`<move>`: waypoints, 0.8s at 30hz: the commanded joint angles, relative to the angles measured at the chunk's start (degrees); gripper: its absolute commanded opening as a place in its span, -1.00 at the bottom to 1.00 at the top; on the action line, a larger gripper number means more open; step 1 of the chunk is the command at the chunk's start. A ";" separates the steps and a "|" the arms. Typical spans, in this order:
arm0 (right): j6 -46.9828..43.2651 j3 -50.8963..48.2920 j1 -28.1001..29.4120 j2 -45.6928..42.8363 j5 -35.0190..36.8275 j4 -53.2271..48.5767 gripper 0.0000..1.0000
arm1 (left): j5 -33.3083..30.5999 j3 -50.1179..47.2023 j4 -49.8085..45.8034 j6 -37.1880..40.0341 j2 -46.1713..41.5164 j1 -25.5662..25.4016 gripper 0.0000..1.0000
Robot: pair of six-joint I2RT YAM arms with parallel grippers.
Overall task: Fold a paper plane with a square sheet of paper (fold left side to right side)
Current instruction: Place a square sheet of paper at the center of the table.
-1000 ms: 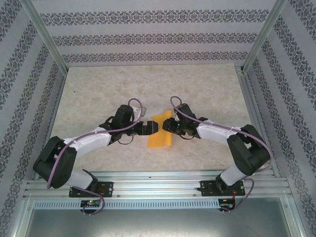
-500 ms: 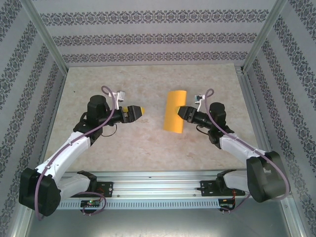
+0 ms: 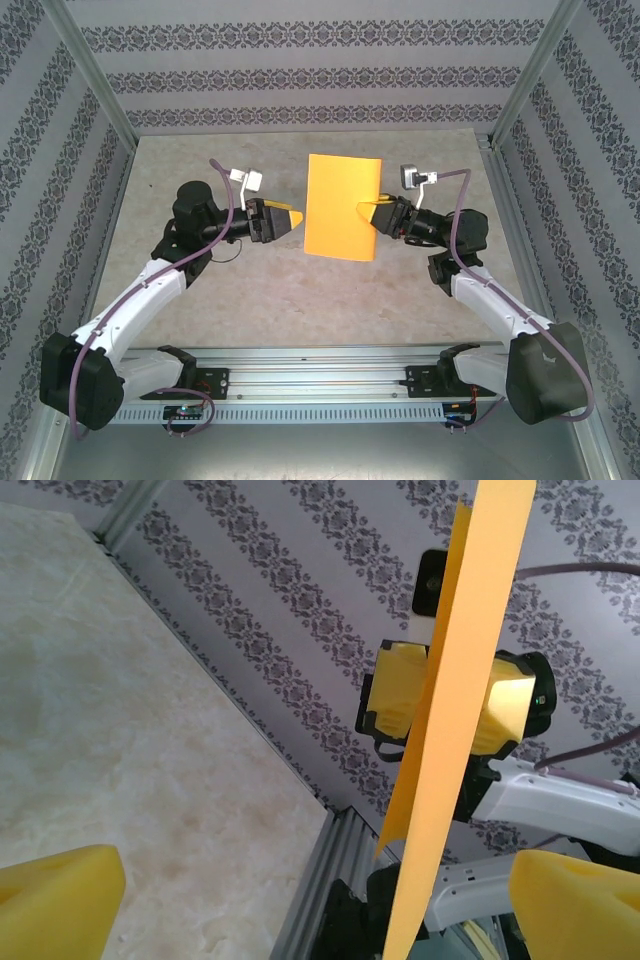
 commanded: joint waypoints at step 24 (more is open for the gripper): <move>-43.03 7.01 -2.02 -8.52 28.85 -71.60 0.70 | -13.75 -4.96 -15.53 3.37 4.32 -2.99 -1.00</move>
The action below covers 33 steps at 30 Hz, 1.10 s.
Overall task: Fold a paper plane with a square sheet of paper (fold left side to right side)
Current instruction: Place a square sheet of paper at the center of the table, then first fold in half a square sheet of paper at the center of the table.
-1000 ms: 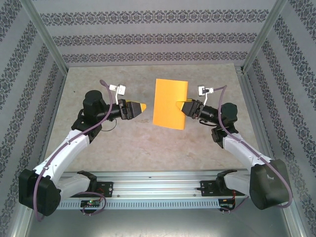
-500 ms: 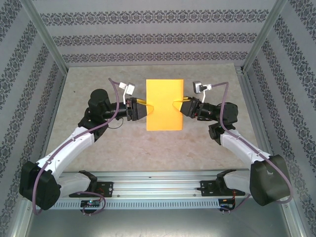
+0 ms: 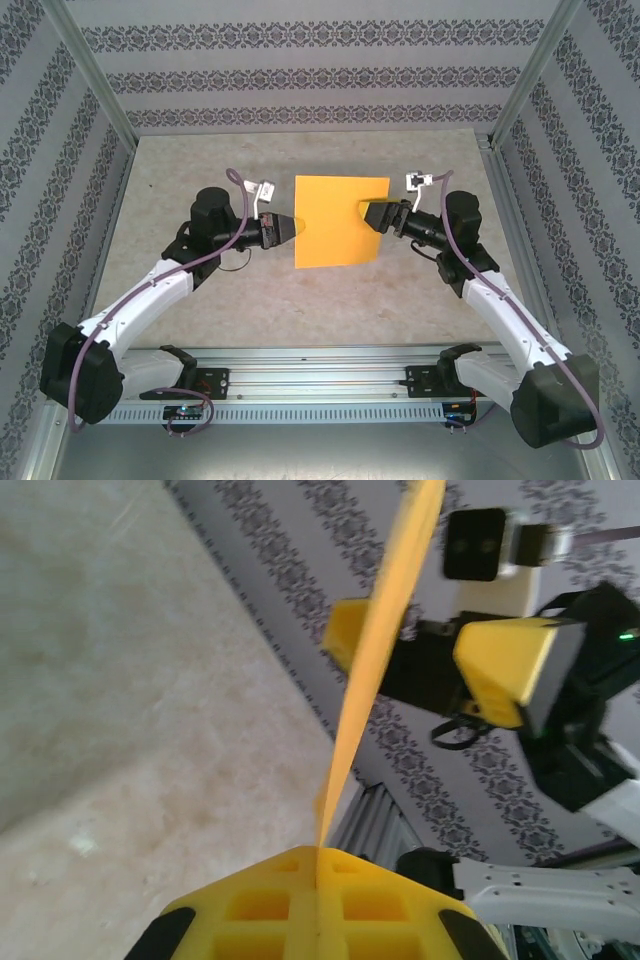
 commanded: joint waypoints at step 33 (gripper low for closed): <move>1.46 -3.44 5.82 16.56 9.72 -10.52 0.55 | -0.15 -0.07 2.66 1.12 23.44 -0.75 0.21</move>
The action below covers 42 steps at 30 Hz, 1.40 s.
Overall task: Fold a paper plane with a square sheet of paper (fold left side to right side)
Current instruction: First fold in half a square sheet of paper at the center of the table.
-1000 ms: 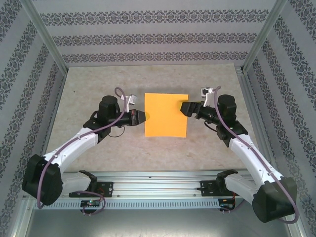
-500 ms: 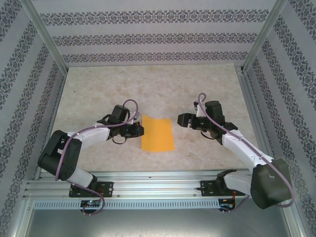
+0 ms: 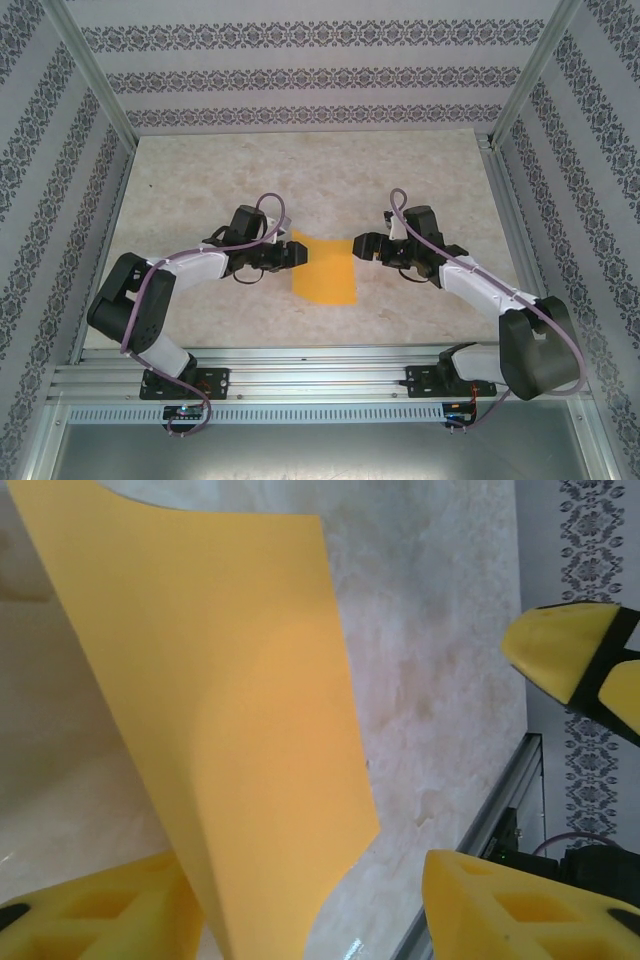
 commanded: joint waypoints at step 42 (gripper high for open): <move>15.97 5.90 4.55 19.75 -6.25 17.66 -0.92 | -7.83 7.15 -4.20 2.46 1.73 -6.53 0.14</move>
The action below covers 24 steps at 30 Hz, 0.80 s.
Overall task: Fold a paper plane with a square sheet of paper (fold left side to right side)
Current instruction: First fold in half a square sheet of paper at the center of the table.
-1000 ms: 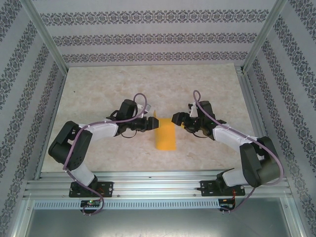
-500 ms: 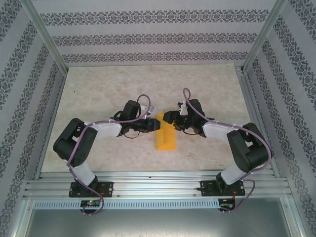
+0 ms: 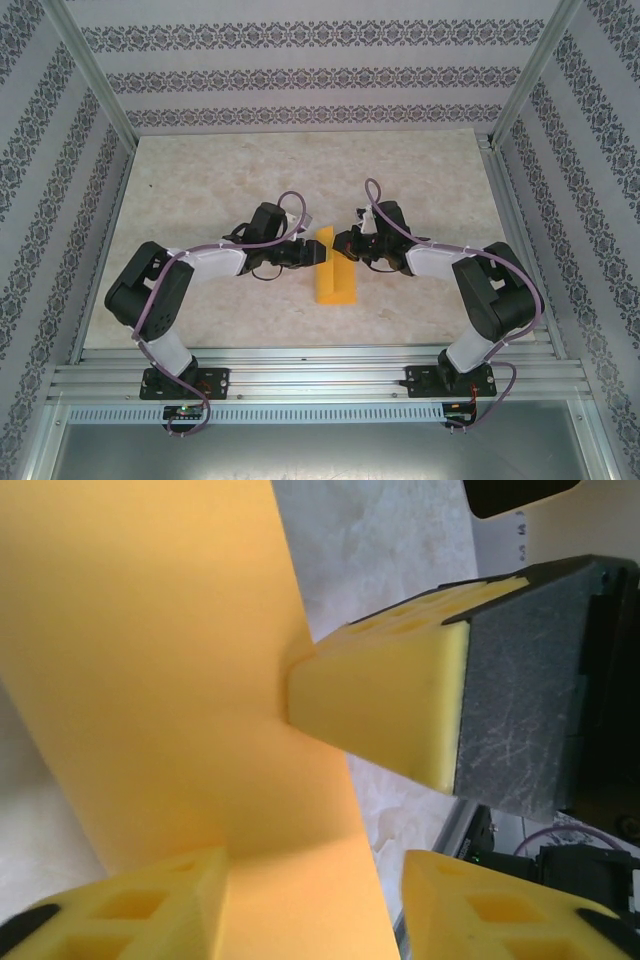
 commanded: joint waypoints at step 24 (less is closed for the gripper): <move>-13.92 1.59 -6.82 -0.49 5.55 -14.10 -0.51 | -31.39 16.22 -29.04 8.57 10.20 -12.35 0.46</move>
